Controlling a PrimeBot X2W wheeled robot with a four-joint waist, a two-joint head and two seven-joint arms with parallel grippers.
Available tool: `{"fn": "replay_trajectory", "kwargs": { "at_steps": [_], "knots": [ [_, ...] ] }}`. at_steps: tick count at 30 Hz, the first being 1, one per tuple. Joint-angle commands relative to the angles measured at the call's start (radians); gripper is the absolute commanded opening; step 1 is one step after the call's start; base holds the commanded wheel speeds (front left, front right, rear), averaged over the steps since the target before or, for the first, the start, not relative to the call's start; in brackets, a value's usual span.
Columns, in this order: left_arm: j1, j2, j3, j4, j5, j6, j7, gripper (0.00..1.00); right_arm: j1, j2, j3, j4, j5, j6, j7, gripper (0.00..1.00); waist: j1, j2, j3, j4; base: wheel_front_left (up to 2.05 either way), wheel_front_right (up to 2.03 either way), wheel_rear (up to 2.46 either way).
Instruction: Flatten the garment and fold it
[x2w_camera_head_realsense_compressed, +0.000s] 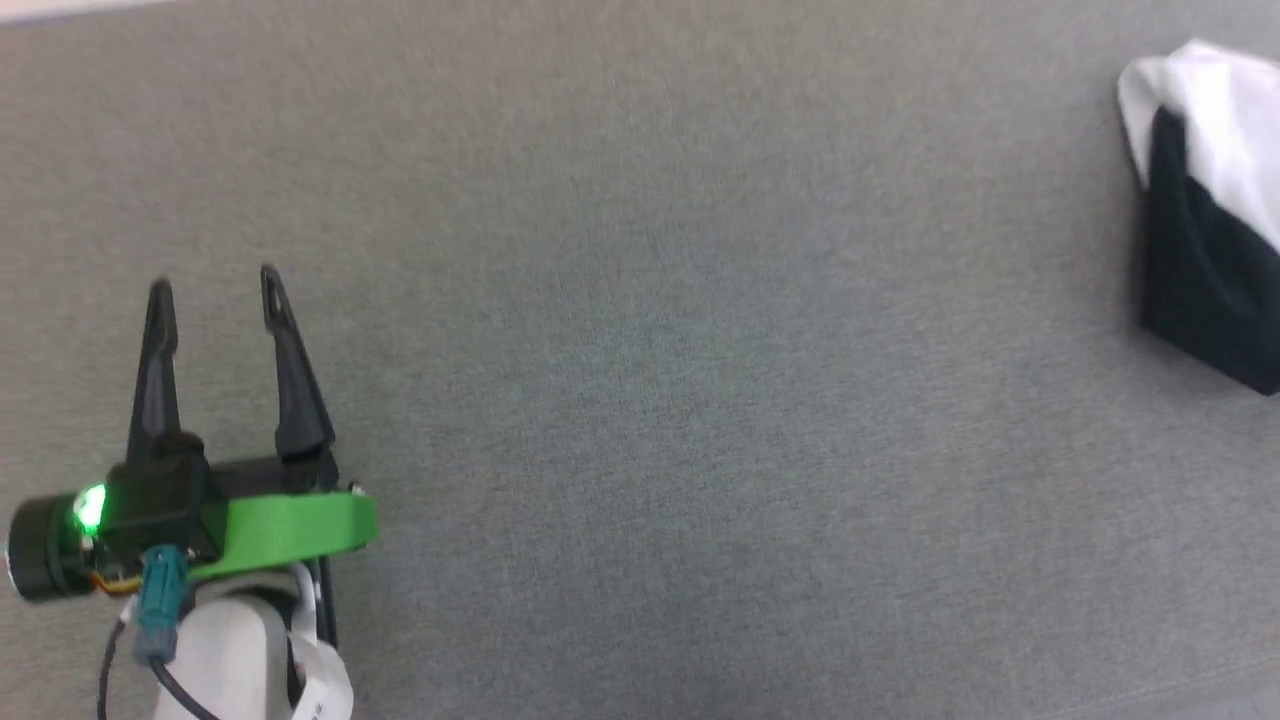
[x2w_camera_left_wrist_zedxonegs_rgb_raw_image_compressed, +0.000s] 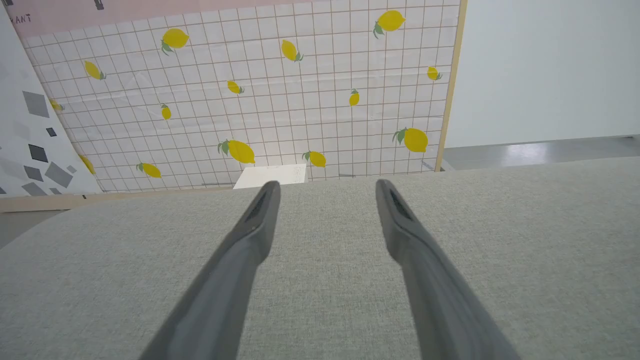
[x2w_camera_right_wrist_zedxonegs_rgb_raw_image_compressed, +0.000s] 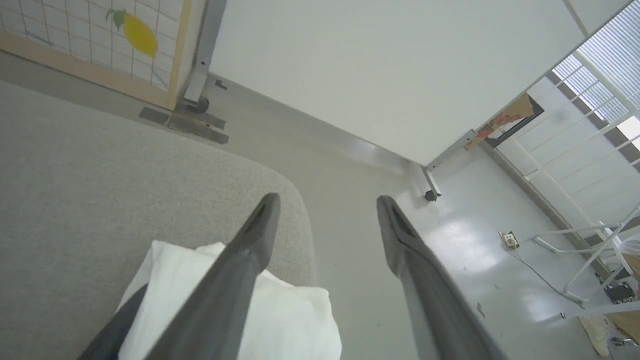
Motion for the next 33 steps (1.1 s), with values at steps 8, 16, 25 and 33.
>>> {"fn": "replay_trajectory", "kwargs": {
  "at_steps": [8,16,25,33],
  "knots": [
    [0.080,-0.012,0.028,0.074,-0.015,-0.003,-0.004,1.00,0.136,0.211,-0.168,-0.184,-0.089,-0.002,-0.181,1.00,0.0000,-0.0001,-0.230,0.090,0.00,0.00,0.00],
    [0.118,-0.016,0.050,0.128,-0.022,-0.025,-0.004,1.00,0.401,0.427,-0.281,-0.481,-0.088,-0.002,-0.188,1.00,0.0000,-0.0001,-0.301,0.163,0.00,0.00,0.00],
    [0.138,-0.032,0.032,0.162,-0.009,-0.034,-0.004,1.00,0.696,0.574,-0.314,-0.579,-0.043,-0.002,-0.188,1.00,0.0000,-0.0001,-0.345,0.204,0.00,0.00,0.00],
    [0.161,-0.040,0.006,0.185,-0.008,-0.059,-0.004,1.00,0.871,0.624,-0.361,-0.636,-0.041,-0.002,-0.188,1.00,0.0000,-0.0001,-0.376,0.202,0.00,0.00,0.00]
  ]
}}
